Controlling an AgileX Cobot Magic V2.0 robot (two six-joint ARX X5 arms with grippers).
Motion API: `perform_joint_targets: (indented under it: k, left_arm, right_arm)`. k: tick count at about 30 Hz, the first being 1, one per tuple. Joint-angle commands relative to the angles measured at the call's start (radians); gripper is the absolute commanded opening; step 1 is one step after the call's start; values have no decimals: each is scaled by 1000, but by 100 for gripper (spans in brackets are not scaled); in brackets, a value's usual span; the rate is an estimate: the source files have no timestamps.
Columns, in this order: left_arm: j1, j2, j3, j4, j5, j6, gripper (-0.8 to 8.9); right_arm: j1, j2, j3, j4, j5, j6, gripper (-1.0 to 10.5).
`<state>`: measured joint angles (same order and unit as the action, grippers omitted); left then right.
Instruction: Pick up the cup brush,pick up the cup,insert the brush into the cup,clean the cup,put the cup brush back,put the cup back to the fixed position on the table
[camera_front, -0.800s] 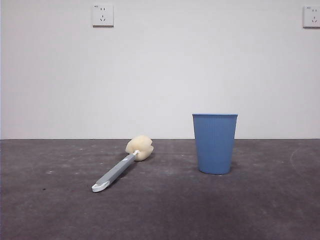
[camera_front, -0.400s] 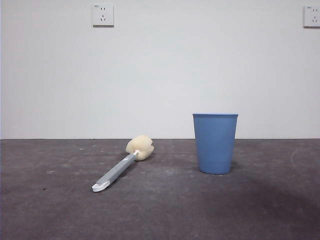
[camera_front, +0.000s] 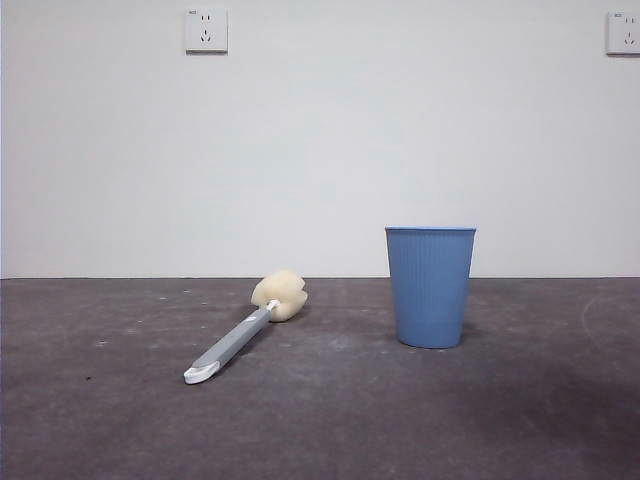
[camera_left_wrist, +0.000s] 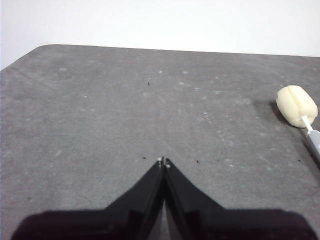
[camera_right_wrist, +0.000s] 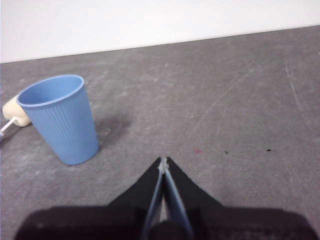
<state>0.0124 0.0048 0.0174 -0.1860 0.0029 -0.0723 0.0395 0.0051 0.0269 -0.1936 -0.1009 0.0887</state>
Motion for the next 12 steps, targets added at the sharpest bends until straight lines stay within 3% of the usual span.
perform_joint_targets:
  k: [1, 12]
  left_arm:
    - [3, -3, -13, 3, 0, -6, -3]
    - [3, -3, -13, 3, 0, -6, -3]
  right_arm:
    - [0, -4, -16, 4, 3, 19, 1]
    - [0, -3, -16, 6, 3, 26, 1]
